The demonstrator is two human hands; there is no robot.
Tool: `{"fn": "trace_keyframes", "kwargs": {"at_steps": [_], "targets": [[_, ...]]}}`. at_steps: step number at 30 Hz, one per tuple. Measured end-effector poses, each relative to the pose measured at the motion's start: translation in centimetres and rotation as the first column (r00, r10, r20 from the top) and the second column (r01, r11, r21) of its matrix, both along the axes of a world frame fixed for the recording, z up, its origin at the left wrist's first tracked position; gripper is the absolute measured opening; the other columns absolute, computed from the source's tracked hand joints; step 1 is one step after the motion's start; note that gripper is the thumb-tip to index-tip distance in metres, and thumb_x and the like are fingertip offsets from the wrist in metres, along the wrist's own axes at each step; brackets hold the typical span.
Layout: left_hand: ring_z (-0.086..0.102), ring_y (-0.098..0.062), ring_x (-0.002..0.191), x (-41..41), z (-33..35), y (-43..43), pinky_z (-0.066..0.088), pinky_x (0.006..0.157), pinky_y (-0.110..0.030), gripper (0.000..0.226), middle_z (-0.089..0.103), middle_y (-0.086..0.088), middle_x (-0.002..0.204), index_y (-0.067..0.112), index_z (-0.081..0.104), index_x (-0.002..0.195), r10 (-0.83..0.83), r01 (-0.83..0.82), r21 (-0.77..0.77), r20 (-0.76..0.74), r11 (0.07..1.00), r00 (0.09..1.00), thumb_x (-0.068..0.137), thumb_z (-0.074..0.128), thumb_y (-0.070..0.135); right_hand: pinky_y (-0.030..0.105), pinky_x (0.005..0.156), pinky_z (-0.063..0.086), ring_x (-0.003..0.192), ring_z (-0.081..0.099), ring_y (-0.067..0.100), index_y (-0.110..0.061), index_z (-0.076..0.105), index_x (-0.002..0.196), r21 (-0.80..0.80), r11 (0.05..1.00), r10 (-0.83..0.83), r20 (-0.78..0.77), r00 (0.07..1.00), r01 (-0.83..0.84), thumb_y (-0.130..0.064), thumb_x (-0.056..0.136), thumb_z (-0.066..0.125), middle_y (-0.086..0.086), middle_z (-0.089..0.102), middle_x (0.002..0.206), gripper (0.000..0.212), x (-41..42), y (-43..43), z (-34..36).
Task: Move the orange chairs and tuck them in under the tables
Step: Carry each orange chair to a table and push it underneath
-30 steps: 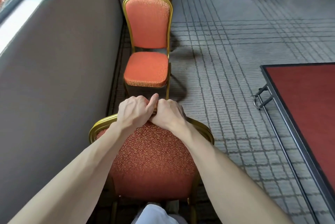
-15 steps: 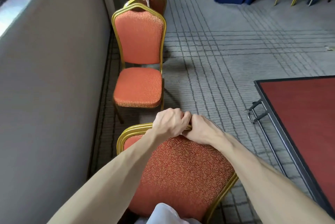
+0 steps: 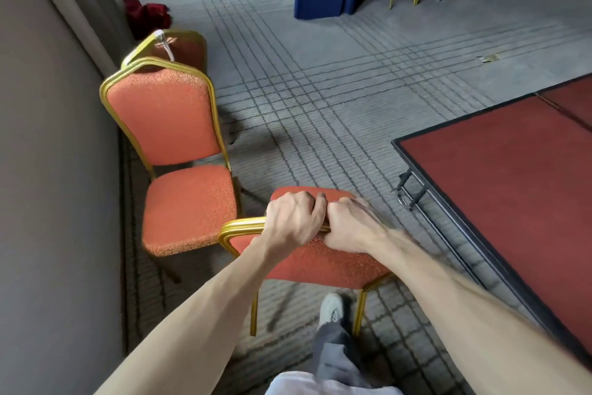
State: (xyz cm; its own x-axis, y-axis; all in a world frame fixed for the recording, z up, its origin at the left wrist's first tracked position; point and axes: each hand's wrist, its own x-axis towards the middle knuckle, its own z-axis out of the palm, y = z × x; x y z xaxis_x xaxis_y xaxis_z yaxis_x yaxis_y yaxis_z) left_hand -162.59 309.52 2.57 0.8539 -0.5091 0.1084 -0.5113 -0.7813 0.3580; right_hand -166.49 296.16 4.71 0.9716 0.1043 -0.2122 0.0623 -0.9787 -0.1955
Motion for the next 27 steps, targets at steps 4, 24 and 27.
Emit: {"fn": "trace_keyframes", "kwargs": {"at_steps": [4,24,27], "targets": [[0.064,-0.037,0.084,5.3,-3.0,-4.0,0.029,0.053,-0.034,0.057,0.068,-0.009,0.088,0.015,0.065,0.101,-0.018,0.016,0.072,0.025,0.997,1.0,0.102,0.015,0.043,0.036,0.08,0.049,0.092,0.068,0.034,-0.012,0.068,0.09,0.005,1.0,0.03,-0.052,0.998,-0.03,-0.027,0.08,0.059,0.014,0.072,0.092,0.02,4.9,-4.1,-1.7],[0.06,-0.04,0.062,34.3,0.8,-19.7,0.03,0.057,-0.032,0.065,0.057,-0.015,0.055,0.018,0.027,0.047,0.127,-0.118,-0.084,0.117,0.989,0.985,0.101,0.033,0.054,0.034,0.066,0.049,0.081,0.069,0.037,-0.011,0.071,0.085,0.213,0.97,-0.157,0.201,0.967,0.113,-0.042,0.083,0.06,0.017,0.072,0.086,0.033,34.0,-19.8,0.1],[0.06,-0.037,0.064,38.7,1.0,-20.5,0.032,0.057,-0.033,0.062,0.06,-0.013,0.059,0.021,0.029,0.049,0.081,-0.071,-0.1,0.109,0.993,0.991,0.1,0.031,0.056,0.034,0.066,0.047,0.084,0.069,0.037,-0.012,0.07,0.087,0.211,0.971,-0.156,0.202,0.967,0.113,-0.045,0.086,0.059,0.017,0.073,0.088,0.035,38.3,-20.9,0.5]]}}
